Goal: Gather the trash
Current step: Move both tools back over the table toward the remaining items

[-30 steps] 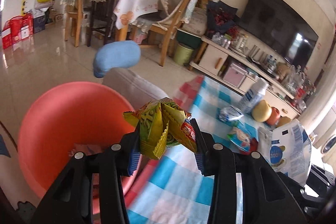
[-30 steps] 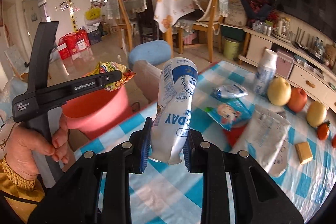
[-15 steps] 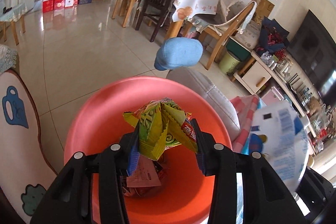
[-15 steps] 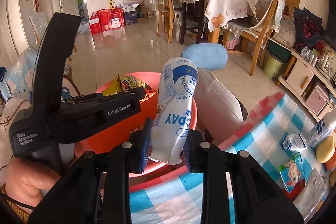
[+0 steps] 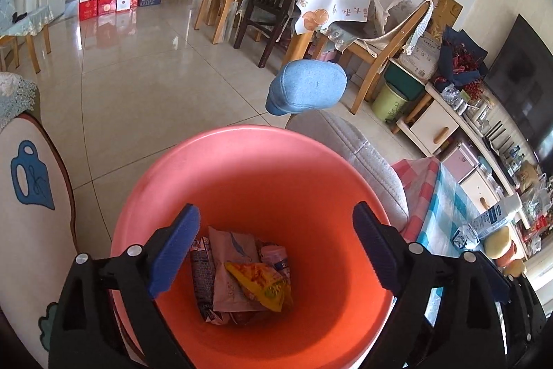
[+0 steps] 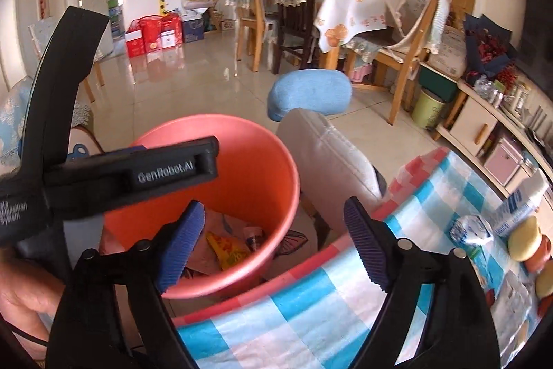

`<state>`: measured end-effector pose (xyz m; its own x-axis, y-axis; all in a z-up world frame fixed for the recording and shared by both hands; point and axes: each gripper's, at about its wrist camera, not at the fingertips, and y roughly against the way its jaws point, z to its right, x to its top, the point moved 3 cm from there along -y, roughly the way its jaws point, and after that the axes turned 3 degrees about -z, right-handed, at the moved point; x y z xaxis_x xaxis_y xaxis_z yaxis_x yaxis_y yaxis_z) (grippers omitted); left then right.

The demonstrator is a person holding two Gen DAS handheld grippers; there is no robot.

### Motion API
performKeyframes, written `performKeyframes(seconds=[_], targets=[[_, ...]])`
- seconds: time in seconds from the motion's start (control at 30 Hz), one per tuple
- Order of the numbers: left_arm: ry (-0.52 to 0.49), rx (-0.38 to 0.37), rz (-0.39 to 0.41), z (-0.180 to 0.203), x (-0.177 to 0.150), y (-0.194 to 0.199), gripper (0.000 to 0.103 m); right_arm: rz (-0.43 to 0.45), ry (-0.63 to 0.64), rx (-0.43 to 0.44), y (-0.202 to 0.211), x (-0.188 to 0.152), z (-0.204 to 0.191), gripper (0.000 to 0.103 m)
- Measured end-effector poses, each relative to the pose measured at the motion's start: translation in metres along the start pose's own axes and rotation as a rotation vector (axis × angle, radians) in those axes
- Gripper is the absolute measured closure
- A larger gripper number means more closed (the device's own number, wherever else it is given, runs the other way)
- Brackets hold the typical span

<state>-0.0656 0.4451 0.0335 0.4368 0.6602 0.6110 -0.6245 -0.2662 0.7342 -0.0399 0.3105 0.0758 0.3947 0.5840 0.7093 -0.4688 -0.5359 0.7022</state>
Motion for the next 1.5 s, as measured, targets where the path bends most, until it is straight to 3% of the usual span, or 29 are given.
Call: performKeyframes(seconds=[0.3, 0.8, 1.5], targets=[[-0.129, 0.040, 0.015, 0.034, -0.006, 0.006, 0.011, -0.012, -0.009, -0.138, 0.023, -0.039, 0.024, 0.012], [-0.389, 0.008, 0.063, 0.110, -0.035, 0.022, 0.011, -0.021, -0.106, -0.223, 0.063, -0.093, 0.067, 0.011], [-0.589, 0.030, 0.107, 0.175, -0.074, 0.032, 0.011, -0.005, -0.199, -0.296, 0.107, -0.156, 0.117, 0.010]])
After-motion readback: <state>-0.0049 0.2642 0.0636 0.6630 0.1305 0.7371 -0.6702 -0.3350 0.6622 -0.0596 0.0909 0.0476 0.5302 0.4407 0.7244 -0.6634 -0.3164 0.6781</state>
